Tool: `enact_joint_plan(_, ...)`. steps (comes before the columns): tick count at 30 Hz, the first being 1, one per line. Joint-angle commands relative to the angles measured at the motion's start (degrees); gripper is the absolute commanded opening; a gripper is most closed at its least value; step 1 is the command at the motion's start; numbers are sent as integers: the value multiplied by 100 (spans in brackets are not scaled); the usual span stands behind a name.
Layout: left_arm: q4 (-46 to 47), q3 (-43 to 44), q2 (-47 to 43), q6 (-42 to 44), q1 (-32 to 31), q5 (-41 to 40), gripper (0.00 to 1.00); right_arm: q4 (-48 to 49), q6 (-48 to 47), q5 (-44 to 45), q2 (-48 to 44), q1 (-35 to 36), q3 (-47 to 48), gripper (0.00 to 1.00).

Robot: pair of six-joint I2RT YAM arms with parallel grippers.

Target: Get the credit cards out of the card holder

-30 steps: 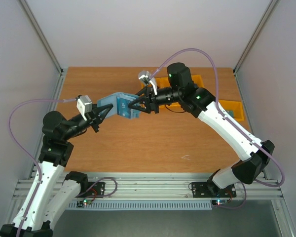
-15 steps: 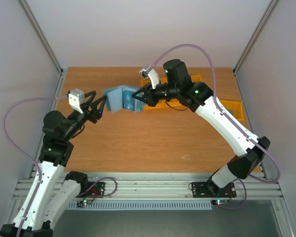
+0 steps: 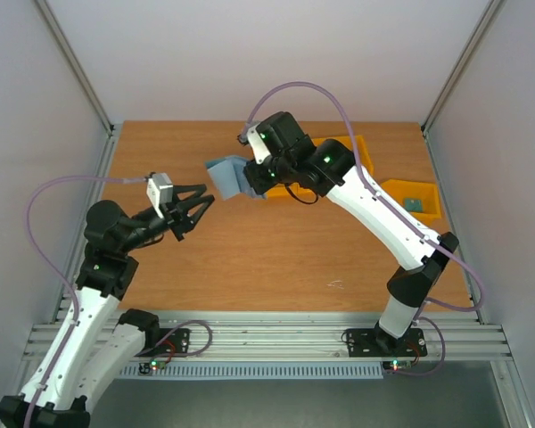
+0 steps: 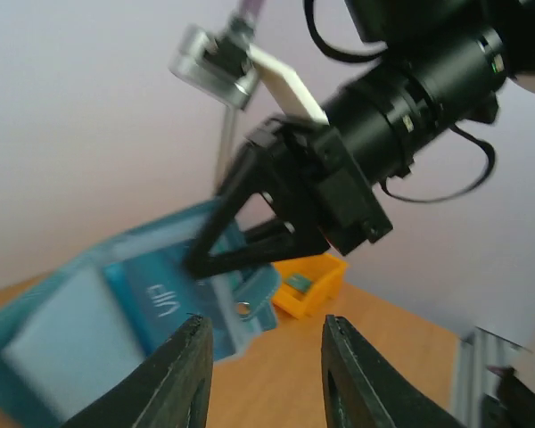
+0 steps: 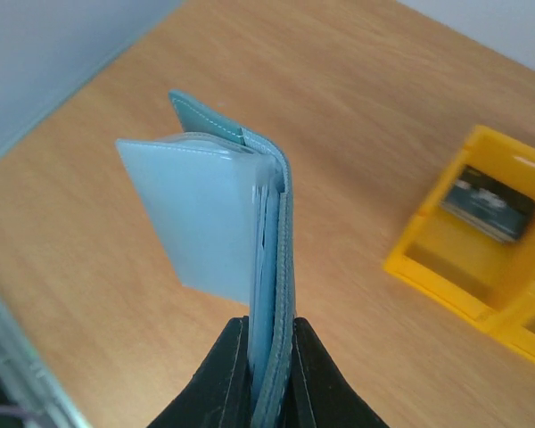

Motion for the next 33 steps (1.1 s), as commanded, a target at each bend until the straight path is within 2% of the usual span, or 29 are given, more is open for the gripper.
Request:
enact_joint_plan(1, 301, -155, 206, -280, -191, 735, 35, 282, -423, -1339, -15, 83, 187, 1)
enact_joint_plan(5, 354, -273, 271, -548, -201, 250, 32, 484, -761, -2597, -132, 84, 74, 1)
enact_joint_plan(8, 191, -302, 239, -548, -201, -123, 31, 637, -978, -3103, -309, 75, -112, 1)
enact_joint_plan(12, 74, -311, 199, -412, -205, -160, 30, 896, -1173, -3852, -532, 20, -390, 1)
enact_joint_plan(22, 218, -312, 147, -666, -128, -111, 30, 814, -1645, -4845, -910, -294, -593, 1)
enact_joint_plan(26, 269, -289, 181, -633, -105, 132, 30, 841, -1758, -5223, -1019, -296, -664, 1)
enact_joint_plan(31, 445, -196, 228, -370, -152, 965, 30, 1266, -1557, -5340, -1020, -297, -858, 1)
enact_joint_plan(33, 492, -167, 248, -353, -180, 1087, 26, 1332, -1514, -5348, -977, -295, -863, 1)
